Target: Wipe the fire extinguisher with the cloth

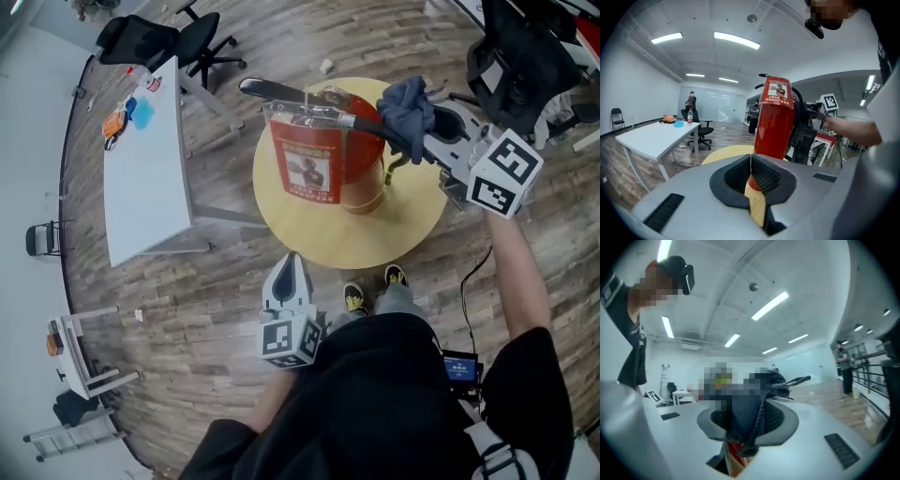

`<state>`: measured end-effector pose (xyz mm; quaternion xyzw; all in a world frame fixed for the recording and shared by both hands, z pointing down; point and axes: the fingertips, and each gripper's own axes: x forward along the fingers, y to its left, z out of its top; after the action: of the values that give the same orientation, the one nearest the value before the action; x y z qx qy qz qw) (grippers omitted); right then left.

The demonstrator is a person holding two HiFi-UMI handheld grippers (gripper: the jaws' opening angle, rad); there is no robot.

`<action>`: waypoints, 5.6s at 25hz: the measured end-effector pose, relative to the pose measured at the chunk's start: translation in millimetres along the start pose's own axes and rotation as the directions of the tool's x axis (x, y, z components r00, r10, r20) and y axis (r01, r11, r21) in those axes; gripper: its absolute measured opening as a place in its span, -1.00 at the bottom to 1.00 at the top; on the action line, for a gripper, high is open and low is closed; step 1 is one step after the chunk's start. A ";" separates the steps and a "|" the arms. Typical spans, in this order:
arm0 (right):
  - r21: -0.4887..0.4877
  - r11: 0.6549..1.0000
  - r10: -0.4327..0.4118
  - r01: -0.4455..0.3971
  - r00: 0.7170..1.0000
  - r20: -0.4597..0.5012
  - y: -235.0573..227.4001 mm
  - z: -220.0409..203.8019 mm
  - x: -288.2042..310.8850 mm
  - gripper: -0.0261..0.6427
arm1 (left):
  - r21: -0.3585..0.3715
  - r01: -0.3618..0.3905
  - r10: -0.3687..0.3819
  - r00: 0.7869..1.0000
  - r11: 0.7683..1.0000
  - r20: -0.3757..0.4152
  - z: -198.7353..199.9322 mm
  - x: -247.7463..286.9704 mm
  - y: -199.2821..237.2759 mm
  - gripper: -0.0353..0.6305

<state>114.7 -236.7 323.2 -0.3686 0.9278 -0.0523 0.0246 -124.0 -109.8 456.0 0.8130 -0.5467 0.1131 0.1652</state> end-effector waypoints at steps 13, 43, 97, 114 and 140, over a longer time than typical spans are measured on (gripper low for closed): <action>0.176 0.966 0.236 -0.192 0.932 -0.275 -39.5 -163.7 56.0 -0.57 | 0.022 -0.133 0.134 0.986 0.991 -0.099 -25.0 2.9 -30.2 -0.82; -0.901 -0.349 -0.028 -0.259 0.963 -0.267 -19.4 -59.8 69.2 -0.56 | 0.026 -0.092 0.095 0.988 0.995 -0.124 -31.7 27.2 -57.4 -0.82; -0.567 0.679 -0.024 -0.466 0.758 -0.651 -13.0 -239.2 -30.4 -0.56 | -0.066 -0.085 0.080 0.994 0.994 -0.079 -34.3 26.1 -60.9 -0.82; -0.580 0.766 0.048 -0.276 0.925 -0.377 61.4 -29.6 -53.5 -0.56 | -0.079 0.032 -0.029 0.999 0.996 0.041 -18.7 27.4 -105.1 -0.82; -0.080 0.948 -0.310 0.307 0.950 -0.037 250.5 -57.9 -199.3 -0.54 | -0.047 0.152 -0.140 0.971 0.987 0.194 -15.1 -149.0 -121.6 -0.82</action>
<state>84.1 85.8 353.3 -0.5083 0.8604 -0.0307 -0.0201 -67.6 65.3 397.9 0.8526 -0.5020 0.0057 0.1453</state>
